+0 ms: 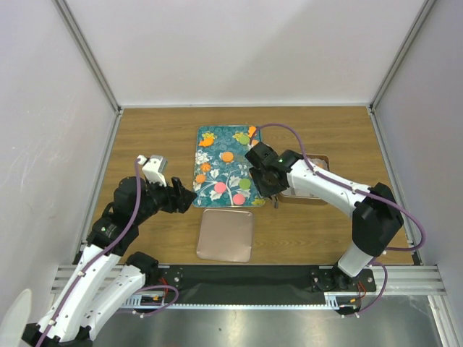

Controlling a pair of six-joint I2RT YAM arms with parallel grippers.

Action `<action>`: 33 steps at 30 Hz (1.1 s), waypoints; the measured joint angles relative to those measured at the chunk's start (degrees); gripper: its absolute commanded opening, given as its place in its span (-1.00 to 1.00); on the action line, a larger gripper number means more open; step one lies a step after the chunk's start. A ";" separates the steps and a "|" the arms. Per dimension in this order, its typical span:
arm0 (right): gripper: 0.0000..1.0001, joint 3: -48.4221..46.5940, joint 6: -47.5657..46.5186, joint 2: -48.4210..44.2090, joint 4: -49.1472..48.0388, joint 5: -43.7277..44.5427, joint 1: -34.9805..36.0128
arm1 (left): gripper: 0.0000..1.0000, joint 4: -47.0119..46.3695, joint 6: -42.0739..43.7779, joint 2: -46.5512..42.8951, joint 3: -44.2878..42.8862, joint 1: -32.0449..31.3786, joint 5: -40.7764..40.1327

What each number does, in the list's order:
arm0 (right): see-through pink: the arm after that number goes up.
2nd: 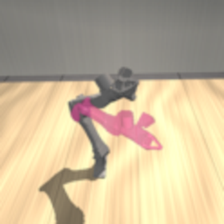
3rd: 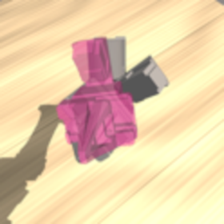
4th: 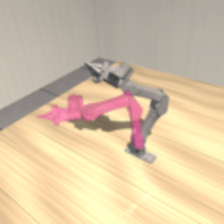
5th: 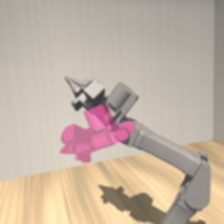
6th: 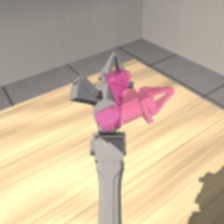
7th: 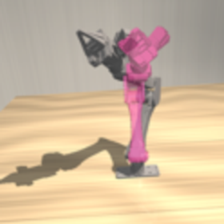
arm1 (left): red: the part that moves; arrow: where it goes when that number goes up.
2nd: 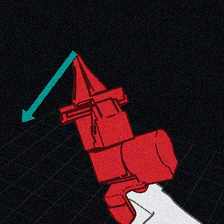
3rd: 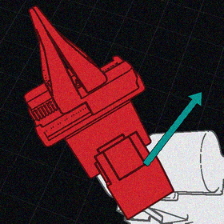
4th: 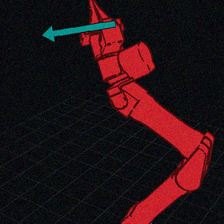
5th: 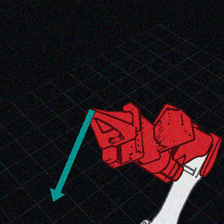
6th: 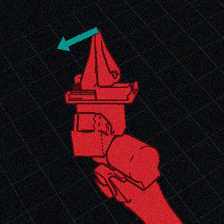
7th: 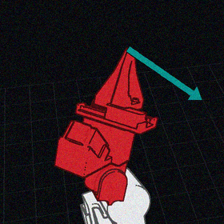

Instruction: Pack the cookies

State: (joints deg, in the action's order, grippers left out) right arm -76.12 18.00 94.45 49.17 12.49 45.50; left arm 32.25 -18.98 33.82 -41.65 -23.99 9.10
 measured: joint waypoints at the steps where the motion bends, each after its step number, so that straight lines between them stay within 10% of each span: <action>1: -0.06 0.02 0.00 0.00 -0.09 -0.04 -0.17 | 0.46 0.02 -0.02 0.00 0.00 0.00 0.00; 33: -0.06 2.62 -0.04 0.87 -1.99 -3.37 -1.46 | 0.46 0.02 0.00 0.04 0.00 0.00 0.00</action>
State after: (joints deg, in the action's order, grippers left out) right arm -73.49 17.96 95.33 47.18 9.13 44.03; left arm 32.27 -18.98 33.87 -41.65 -23.99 9.10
